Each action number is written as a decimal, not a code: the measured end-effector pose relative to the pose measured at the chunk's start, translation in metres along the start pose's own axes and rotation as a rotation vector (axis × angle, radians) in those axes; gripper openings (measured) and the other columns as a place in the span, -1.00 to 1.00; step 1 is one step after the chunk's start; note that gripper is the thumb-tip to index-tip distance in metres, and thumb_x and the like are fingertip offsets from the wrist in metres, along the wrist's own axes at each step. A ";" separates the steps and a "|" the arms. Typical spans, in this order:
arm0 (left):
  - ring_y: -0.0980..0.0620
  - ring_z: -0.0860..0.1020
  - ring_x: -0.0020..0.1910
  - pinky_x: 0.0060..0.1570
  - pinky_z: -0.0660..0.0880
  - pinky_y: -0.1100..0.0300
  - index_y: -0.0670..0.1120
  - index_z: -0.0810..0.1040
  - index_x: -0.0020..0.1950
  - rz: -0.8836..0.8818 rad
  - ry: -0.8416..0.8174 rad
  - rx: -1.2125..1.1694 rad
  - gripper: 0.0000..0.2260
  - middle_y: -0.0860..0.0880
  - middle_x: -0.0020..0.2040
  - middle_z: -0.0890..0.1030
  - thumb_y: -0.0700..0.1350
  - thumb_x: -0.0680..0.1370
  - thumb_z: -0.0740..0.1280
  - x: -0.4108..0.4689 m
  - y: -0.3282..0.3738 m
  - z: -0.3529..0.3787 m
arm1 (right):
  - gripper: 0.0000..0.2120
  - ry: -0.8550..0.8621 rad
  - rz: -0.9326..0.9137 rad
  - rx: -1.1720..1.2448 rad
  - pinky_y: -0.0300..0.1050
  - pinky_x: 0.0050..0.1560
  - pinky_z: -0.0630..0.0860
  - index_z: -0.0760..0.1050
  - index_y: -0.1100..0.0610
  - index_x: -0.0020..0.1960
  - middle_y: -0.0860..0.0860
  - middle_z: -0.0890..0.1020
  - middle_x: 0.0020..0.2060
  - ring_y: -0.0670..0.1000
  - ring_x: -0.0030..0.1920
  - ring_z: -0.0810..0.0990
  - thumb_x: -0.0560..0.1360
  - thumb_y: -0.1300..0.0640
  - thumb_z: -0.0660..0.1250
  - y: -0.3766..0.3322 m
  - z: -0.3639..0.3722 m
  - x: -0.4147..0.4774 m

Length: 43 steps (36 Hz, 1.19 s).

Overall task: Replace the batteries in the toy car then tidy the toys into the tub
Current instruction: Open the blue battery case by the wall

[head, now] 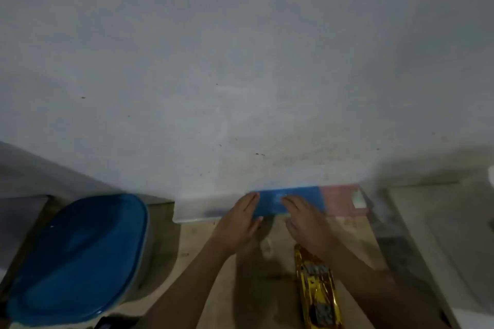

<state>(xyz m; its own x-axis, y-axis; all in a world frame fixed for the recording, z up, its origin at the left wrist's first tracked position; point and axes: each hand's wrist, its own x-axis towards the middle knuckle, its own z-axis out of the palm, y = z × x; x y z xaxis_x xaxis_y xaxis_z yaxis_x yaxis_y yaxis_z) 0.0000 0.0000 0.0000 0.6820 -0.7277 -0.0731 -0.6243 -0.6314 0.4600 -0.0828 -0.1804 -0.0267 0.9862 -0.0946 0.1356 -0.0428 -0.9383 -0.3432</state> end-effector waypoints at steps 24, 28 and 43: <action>-0.18 0.34 0.38 0.37 0.11 0.18 -0.27 0.33 0.40 0.017 0.048 0.007 -0.51 -0.25 0.38 0.38 -0.20 0.51 0.36 0.033 -0.011 0.031 | -0.58 0.134 -0.402 -0.572 0.00 0.04 0.59 0.58 0.29 0.10 0.19 0.66 0.02 0.15 0.02 0.65 0.58 0.19 -0.03 0.031 0.015 0.024; -0.17 0.33 0.39 0.39 0.13 0.17 -0.26 0.32 0.41 0.001 0.032 0.013 -0.51 -0.24 0.40 0.37 -0.19 0.52 0.35 0.034 -0.011 0.030 | -0.57 0.138 -0.440 -0.616 0.00 0.01 0.61 0.59 0.29 0.09 0.20 0.66 0.00 0.15 0.00 0.65 0.56 0.21 -0.03 0.029 0.014 0.027; 0.02 0.13 0.47 0.41 -0.01 0.31 -0.14 0.12 0.51 -0.024 -0.031 0.066 -0.50 -0.08 0.51 0.17 -0.06 0.62 0.17 0.036 -0.008 0.018 | -0.58 0.082 -0.448 -0.580 0.00 -0.05 0.63 0.58 0.31 0.07 0.23 0.66 -0.04 0.16 -0.04 0.66 0.51 0.13 0.03 0.033 0.006 0.034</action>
<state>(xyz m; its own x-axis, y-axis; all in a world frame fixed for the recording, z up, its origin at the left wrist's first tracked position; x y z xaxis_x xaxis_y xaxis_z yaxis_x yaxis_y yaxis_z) 0.0225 -0.0257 -0.0226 0.6857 -0.7193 -0.1111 -0.6324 -0.6643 0.3985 -0.0499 -0.2128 -0.0386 0.9147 0.3360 0.2244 0.2616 -0.9158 0.3047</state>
